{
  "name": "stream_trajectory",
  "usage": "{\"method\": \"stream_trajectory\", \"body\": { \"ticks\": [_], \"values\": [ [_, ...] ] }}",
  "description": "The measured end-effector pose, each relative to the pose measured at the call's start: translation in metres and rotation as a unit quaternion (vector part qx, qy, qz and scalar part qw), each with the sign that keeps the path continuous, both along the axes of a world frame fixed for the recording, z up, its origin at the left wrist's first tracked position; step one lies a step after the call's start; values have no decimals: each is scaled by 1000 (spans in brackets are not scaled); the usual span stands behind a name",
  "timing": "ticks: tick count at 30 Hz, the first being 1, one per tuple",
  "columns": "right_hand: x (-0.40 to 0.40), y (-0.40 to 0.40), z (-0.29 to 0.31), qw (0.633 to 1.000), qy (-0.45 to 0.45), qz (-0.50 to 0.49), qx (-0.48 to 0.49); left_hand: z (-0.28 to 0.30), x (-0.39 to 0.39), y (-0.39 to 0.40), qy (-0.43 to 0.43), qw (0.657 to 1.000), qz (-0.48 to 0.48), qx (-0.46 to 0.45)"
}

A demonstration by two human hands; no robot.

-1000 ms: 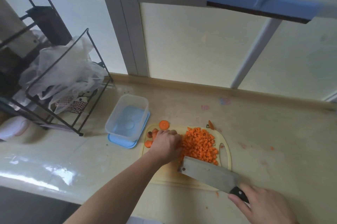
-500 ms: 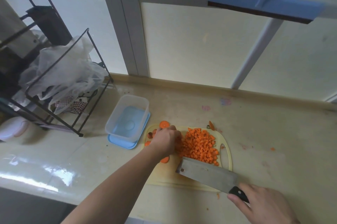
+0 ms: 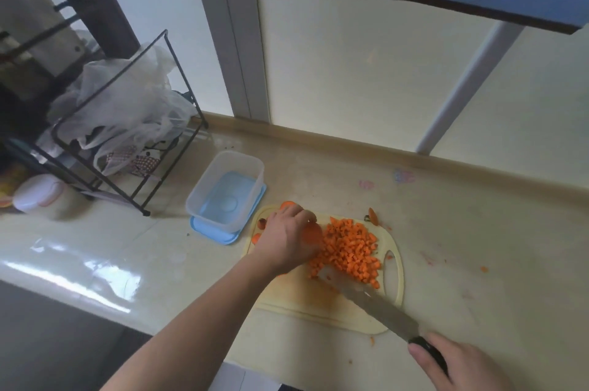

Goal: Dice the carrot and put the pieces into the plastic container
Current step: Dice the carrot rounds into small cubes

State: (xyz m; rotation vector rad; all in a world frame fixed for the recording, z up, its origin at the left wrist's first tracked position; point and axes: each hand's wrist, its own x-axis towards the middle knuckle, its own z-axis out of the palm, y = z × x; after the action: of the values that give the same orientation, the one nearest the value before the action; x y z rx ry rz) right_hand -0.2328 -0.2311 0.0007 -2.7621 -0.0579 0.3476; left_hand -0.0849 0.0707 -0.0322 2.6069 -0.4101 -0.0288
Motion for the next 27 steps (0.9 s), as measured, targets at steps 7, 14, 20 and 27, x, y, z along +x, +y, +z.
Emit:
{"method": "stream_trajectory", "body": {
  "ticks": [7,14,20,27],
  "values": [
    [30,2,2,970,167,85,152,-22,-95,1,-59,930,310,-186],
    [91,-16,-14,926,288,178,169,-66,-162,-37,-50,923,360,-126],
    [129,-16,-19,920,300,177,182,-84,-164,-73,-106,938,326,-46],
    [113,-9,-27,925,264,182,205,-89,-152,-88,-149,944,293,-35]
  ]
}}
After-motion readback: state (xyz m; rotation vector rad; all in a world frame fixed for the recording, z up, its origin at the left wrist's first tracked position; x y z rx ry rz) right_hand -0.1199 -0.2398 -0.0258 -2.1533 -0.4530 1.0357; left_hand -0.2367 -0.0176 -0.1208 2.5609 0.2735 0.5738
